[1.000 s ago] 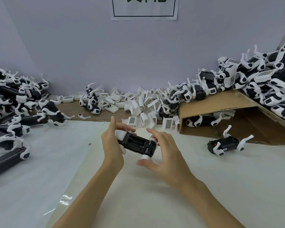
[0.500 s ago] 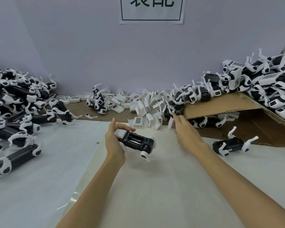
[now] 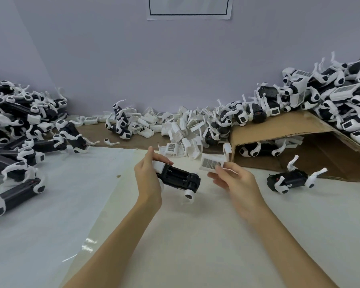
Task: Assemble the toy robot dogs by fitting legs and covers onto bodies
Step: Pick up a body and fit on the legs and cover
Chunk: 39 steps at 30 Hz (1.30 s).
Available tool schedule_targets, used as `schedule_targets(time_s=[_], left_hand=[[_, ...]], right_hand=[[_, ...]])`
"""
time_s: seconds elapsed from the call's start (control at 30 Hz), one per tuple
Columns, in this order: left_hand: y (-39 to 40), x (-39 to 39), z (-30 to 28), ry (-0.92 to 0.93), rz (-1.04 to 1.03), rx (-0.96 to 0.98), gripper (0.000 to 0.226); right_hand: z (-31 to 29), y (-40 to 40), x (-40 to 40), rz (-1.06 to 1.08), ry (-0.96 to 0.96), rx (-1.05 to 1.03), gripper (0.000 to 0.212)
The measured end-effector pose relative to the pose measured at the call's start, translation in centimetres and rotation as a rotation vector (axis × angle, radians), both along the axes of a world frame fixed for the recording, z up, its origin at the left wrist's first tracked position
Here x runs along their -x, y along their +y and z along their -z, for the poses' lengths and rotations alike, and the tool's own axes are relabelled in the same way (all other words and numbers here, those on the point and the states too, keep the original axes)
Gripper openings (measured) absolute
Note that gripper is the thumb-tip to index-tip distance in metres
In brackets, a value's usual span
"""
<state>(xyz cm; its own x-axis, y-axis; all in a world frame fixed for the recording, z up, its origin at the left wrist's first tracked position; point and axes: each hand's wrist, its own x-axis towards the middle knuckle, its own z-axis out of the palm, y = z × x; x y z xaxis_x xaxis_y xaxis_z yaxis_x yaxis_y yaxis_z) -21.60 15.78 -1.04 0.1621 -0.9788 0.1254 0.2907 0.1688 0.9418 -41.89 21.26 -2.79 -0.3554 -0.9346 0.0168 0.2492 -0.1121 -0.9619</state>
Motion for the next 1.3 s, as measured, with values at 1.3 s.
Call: schedule_targets(time_s=[1.3], left_hand=[[1.0, 0.1, -1.1, -0.33, 0.299, 0.068, 0.036]], right_hand=[[-0.4, 1.8, -2.6, -0.127, 0.802, 0.141, 0.024]])
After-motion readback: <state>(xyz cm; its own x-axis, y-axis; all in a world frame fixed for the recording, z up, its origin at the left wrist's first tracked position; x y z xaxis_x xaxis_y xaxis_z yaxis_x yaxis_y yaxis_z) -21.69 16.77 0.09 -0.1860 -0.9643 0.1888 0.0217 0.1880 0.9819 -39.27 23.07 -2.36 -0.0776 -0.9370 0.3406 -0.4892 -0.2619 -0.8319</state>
